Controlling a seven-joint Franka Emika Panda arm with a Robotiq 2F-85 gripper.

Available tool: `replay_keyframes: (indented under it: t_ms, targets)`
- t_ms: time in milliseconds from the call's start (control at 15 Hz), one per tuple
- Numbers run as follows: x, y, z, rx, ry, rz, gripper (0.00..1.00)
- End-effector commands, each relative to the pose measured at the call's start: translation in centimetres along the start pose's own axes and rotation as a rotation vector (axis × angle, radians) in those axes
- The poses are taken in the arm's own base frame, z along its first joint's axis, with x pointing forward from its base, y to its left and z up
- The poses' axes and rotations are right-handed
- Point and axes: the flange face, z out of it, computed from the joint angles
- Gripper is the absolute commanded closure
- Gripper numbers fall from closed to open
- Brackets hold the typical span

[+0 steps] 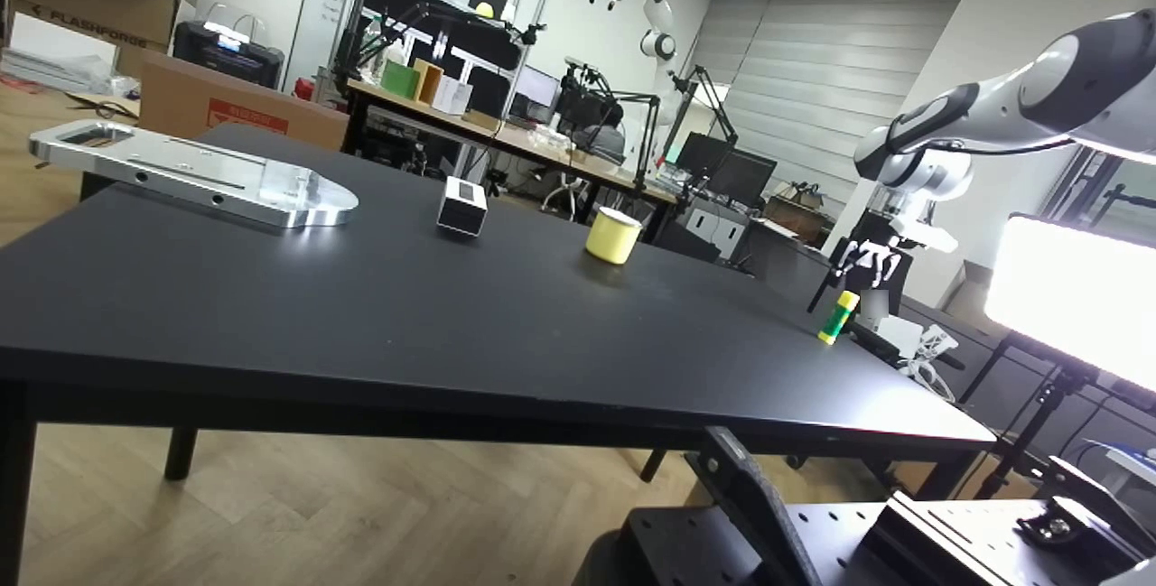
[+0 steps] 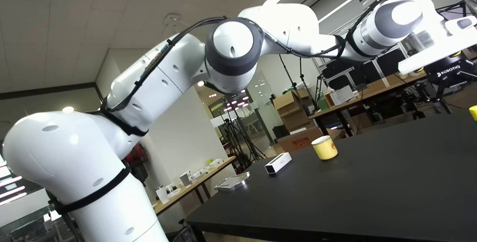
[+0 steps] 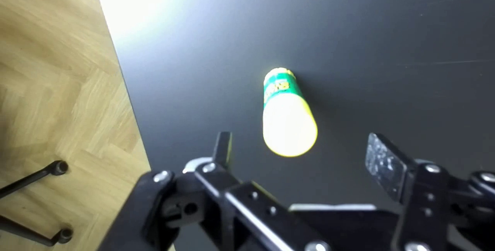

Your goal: Take the stick of glue out of the mug and place it on the right side of the table

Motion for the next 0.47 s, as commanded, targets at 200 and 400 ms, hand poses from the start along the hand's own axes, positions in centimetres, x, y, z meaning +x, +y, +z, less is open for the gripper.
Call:
replay_keyframes:
  t_ms: [200,400]
  targets:
    - [1.8,-2.0,-11.4,-0.055,-0.005,-0.039,0.0]
    - [2.1,-2.0,-11.0,-0.042,0.02,-0.046,0.0]
